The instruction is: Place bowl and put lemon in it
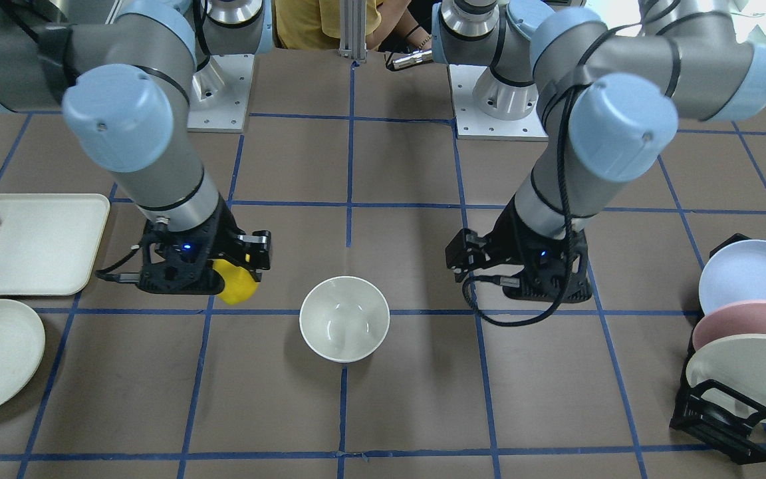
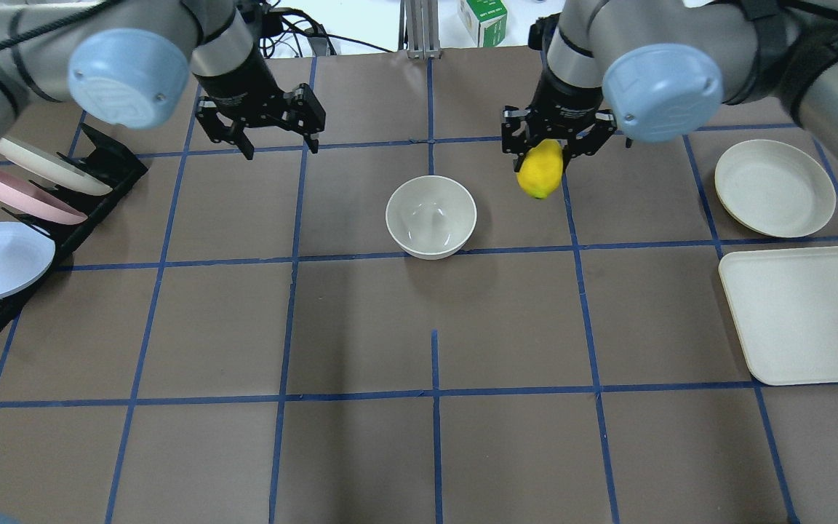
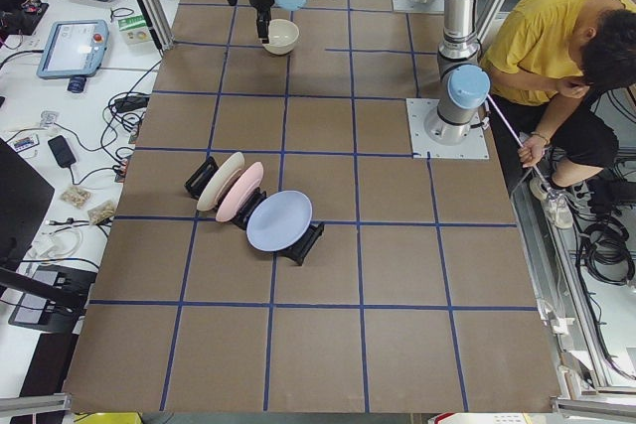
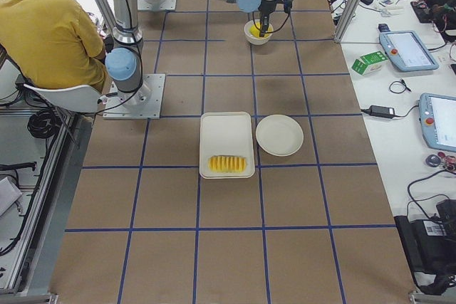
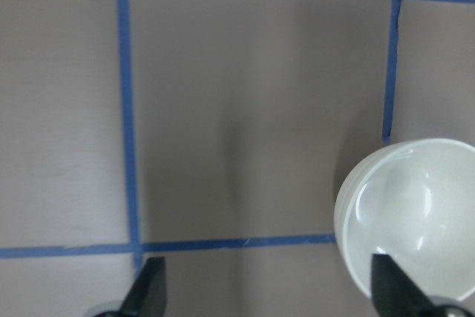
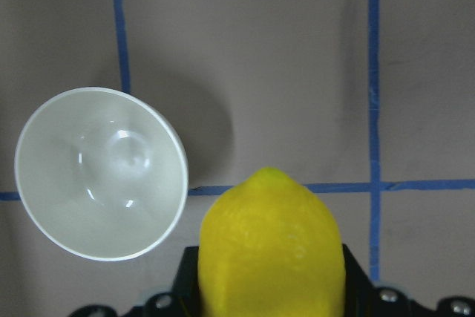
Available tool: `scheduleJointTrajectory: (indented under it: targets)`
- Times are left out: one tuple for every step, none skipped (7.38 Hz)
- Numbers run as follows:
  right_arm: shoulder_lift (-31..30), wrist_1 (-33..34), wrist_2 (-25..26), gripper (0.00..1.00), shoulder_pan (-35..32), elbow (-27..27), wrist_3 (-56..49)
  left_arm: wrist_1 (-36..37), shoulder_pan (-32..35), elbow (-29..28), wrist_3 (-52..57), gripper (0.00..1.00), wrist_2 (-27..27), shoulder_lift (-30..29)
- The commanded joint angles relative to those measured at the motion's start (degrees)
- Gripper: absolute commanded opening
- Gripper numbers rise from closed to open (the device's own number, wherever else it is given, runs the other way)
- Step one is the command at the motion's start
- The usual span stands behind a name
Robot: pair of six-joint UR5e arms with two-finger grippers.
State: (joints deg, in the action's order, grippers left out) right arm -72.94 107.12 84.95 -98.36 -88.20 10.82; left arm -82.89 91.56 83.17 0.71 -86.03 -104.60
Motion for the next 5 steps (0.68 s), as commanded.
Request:
scheduleJointTrajectory:
  targets:
    - [3.8, 7.4, 0.2, 0.0, -5.5, 0.0, 6.8, -4.5, -0.9, 0.1, 5.2, 1.0, -2.1, 6.8]
    - [5.8, 9.6, 0.1, 0.0, -7.2, 0.0, 9.5, -4.6, -2.3, 0.4, 6.1, 1.0, -2.4, 8.0]
    - [8.2, 11.6, 0.2, 0.0, -9.5, 0.0, 11.6, -4.8, -3.2, 1.4, 6.1, 1.0, -2.3, 8.7]
    - [10.3, 13.9, 0.1, 0.0, -10.4, -0.1, 12.3, -5.0, -3.6, 1.7, 6.0, 1.0, -2.6, 9.3]
    - [11.6, 14.9, 0.0, 0.0, -10.8, -0.1, 12.3, -4.8, -3.6, 1.8, 6.0, 1.0, -2.5, 9.8]
